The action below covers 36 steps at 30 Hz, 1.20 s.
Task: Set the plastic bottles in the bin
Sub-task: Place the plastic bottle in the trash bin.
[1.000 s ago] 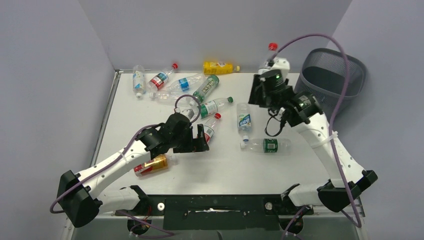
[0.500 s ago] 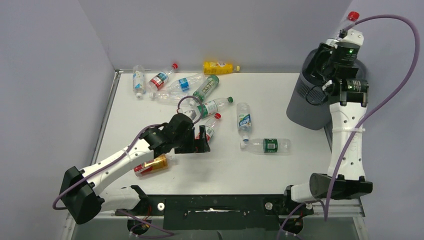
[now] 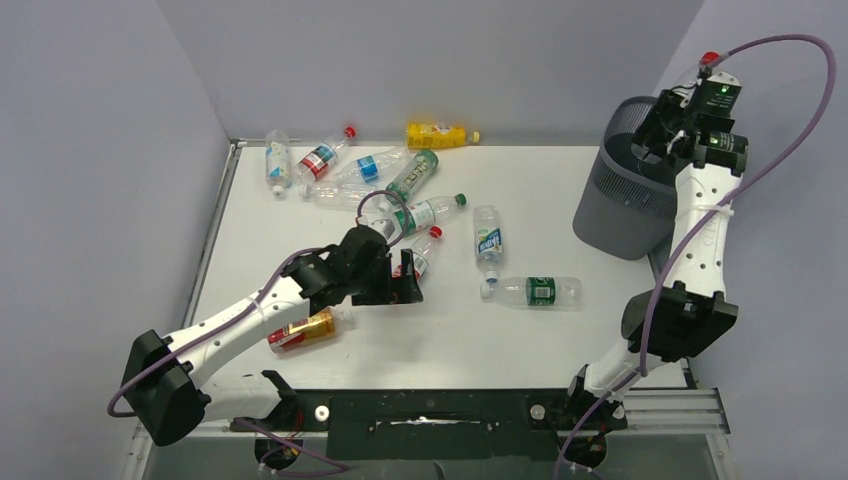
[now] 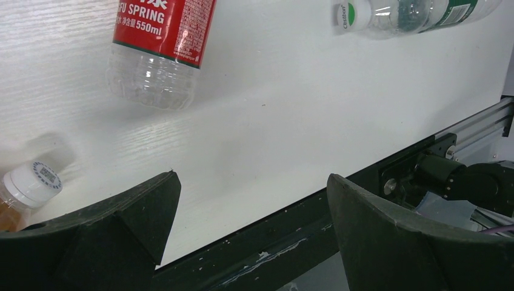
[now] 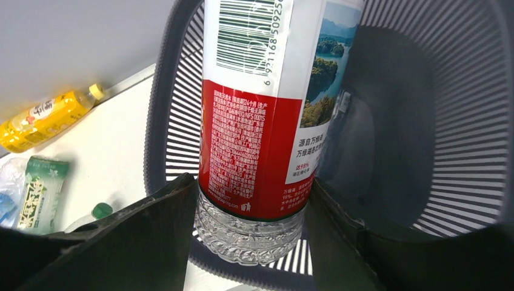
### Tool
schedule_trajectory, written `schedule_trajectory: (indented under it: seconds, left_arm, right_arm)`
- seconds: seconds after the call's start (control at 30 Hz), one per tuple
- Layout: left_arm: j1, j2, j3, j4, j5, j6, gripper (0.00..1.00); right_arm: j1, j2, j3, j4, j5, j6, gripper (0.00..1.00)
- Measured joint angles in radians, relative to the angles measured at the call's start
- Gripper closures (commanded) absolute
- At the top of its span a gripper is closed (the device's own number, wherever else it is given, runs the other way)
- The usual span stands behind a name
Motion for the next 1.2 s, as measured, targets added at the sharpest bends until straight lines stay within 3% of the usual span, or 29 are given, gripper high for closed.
schedule_trajectory:
  seconds: [0.63, 1.2]
  left_arm:
    - [0.000, -0.001, -0.027, 0.042, 0.018, 0.000, 0.07]
    - [-0.019, 0.000, -0.027, 0.042, 0.021, 0.000, 0.07]
  right_arm:
    - [0.013, 0.026, -0.111, -0.043, -0.125, -0.019, 0.51]
    - [0.013, -0.025, -0.166, -0.089, -0.337, -0.052, 0.51]
